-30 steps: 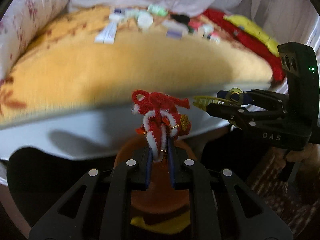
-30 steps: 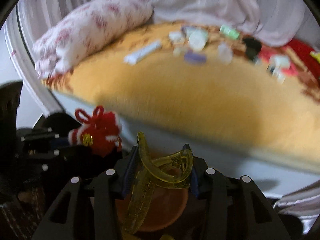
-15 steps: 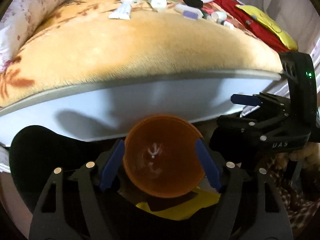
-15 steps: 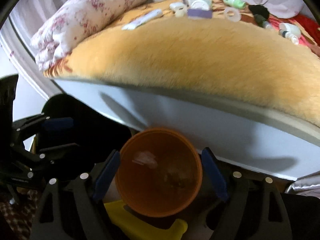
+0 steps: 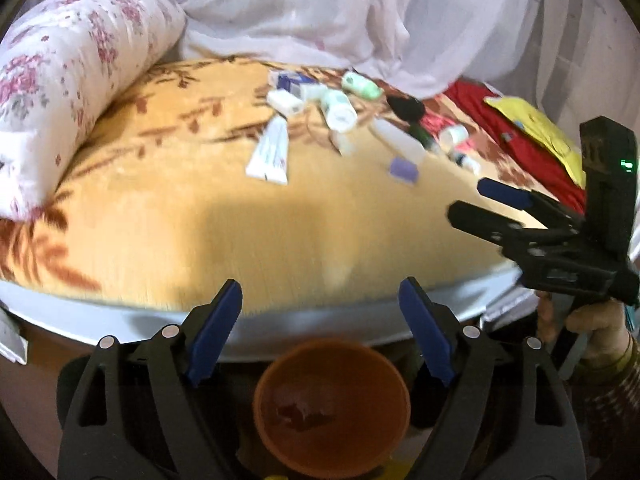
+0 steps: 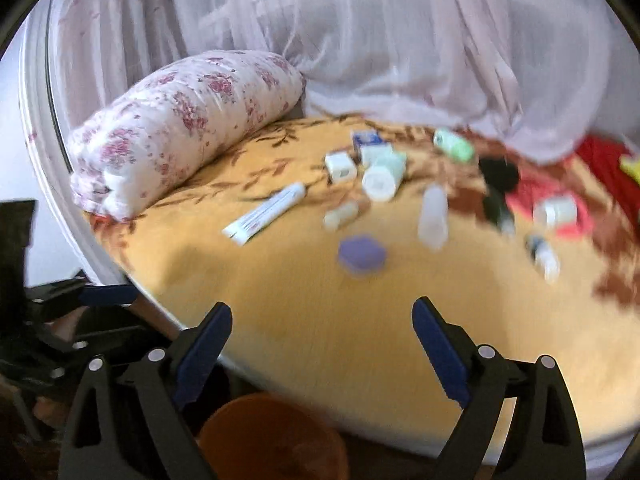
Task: Collect trash
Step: 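Grasp the white ointment tube with the left tool while the right tool grasps the purple eraser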
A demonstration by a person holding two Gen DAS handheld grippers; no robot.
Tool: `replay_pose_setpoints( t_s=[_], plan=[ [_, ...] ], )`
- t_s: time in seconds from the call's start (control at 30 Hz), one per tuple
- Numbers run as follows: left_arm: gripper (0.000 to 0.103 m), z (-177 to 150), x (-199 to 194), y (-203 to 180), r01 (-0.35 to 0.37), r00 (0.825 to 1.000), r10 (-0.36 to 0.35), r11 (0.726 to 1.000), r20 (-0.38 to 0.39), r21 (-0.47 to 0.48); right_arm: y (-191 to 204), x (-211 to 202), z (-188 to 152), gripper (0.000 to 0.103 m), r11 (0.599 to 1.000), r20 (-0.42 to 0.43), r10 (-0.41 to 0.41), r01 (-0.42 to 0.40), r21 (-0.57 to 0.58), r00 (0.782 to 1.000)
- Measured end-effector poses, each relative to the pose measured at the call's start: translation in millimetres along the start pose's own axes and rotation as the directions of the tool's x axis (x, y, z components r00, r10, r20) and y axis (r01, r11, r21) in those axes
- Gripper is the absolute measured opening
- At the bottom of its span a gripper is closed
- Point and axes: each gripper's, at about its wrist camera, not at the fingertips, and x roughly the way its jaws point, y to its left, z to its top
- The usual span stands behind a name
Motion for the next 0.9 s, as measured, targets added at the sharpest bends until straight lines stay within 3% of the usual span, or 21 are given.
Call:
replay_pose_setpoints(
  t_s=[0.07,0.23,0.33,0.47,0.5,0.9],
  plan=[
    [0.079,4,3,1,-0.012,1.0,0.012,1.0,0.012,-0.001,3,21,12,0.09,0.997,-0.006,-0.045,0.044,-0.062,0.999],
    [0.079,10,13,1,-0.024,1.0,0.024,1.0,0.017,0.001,-3,61,25,0.087,0.993,-0.039,-0.059,0.055,-0.103,0.997],
    [0.079,11,18,1,-0.033,0.999,0.033,0.999,0.015,0.007,-9,83,31,0.079,0.993,-0.072,-0.076,0.069,-0.098,0.994],
    [0.079,13,24,6,-0.032,0.999,0.032,0.999,0.005,-0.006,-18,102,32,0.051,0.999,-0.133,-0.01,0.005,-0.036,0.991],
    [0.079,14,26,7,-0.032,0.999,0.032,0.999,0.004,-0.01,-17,100,31,0.037,0.999,-0.123,-0.015,0.011,-0.031,0.992],
    [0.079,65,63,18,-0.081,0.996,0.081,0.997,0.048,-0.006,-6,40,30,0.037,0.999,0.03,0.026,-0.025,-0.038,0.999]
  ],
)
